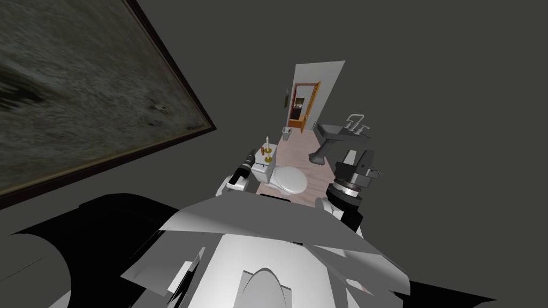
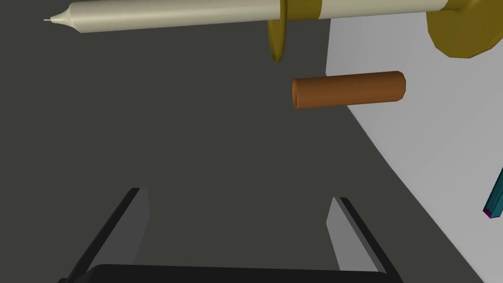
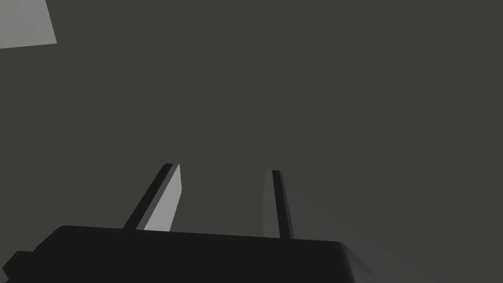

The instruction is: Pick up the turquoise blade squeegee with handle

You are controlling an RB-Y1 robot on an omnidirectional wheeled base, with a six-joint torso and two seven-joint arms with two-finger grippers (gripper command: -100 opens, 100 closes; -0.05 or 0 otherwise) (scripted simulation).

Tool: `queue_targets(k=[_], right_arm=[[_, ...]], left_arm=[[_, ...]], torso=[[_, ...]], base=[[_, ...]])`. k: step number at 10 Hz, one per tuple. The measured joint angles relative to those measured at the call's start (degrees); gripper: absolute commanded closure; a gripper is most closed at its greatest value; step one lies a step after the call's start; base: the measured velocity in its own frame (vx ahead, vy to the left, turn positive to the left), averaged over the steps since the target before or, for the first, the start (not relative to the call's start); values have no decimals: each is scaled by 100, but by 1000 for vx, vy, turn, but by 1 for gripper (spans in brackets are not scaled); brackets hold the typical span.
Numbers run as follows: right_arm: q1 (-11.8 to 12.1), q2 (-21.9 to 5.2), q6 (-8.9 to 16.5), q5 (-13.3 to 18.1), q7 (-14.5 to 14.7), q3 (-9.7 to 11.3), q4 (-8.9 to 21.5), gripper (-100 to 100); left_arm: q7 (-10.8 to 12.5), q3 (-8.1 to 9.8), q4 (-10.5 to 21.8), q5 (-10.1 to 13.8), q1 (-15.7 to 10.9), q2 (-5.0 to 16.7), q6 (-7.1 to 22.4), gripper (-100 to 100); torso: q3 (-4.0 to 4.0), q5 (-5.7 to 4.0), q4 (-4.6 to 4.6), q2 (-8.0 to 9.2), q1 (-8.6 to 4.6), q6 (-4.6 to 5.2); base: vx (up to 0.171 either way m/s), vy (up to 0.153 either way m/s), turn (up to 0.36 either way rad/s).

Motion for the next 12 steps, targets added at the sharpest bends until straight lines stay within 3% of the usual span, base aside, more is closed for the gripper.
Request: queue_targets(k=[12], right_arm=[[0, 0, 0, 0, 0, 0, 0, 0]], left_arm=[[444, -313, 184, 75, -427, -58, 1780, -100]], torso=[[-4, 0, -1, -6, 0, 0]], base=[[-15, 22, -33]])
